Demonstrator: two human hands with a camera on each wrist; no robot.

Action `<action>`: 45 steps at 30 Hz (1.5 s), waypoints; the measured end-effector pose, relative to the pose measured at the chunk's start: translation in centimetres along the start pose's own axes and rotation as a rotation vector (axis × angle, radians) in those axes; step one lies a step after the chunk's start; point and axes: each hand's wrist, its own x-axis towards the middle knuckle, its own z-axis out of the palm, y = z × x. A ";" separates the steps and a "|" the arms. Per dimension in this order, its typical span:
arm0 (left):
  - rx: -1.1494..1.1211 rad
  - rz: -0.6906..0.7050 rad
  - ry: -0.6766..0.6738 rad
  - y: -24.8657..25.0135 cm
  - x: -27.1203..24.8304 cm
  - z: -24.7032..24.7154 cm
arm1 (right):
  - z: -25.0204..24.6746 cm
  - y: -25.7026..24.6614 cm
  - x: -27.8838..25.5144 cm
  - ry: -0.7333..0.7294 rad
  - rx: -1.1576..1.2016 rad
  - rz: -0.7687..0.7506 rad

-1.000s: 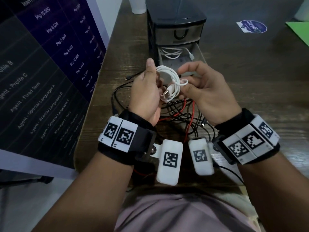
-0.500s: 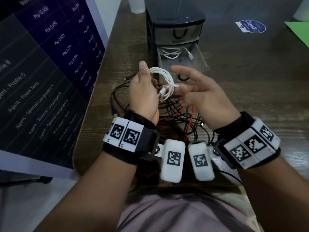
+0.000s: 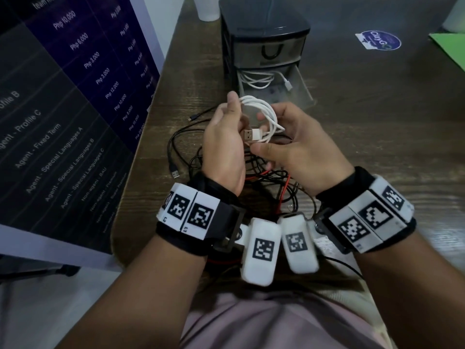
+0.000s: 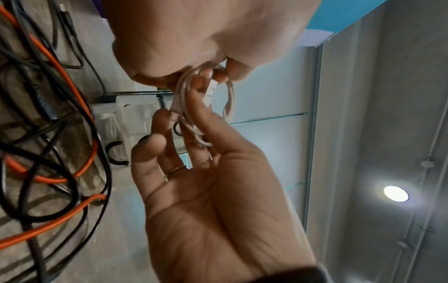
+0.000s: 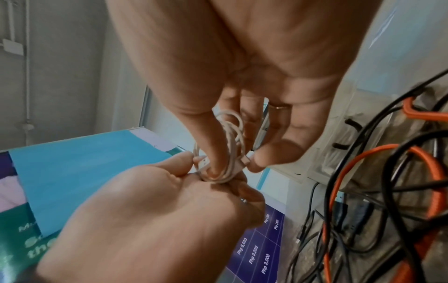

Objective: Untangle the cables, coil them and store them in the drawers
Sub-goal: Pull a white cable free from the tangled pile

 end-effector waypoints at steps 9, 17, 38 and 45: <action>0.128 0.094 -0.062 0.8 -0.1 0.1 | -0.2 -0.7 -0.5 -0.067 0.341 -0.058; 0.037 0.024 -0.122 0.4 -0.7 0.2 | 0.4 -0.9 -0.4 -0.045 0.385 -0.038; 0.250 0.285 -0.115 0.9 0.5 -0.6 | -0.9 -1.7 -0.8 -0.131 0.465 0.207; -0.086 0.152 -0.132 2.2 1.2 -0.3 | -0.9 -2.5 -0.6 -0.118 0.548 0.219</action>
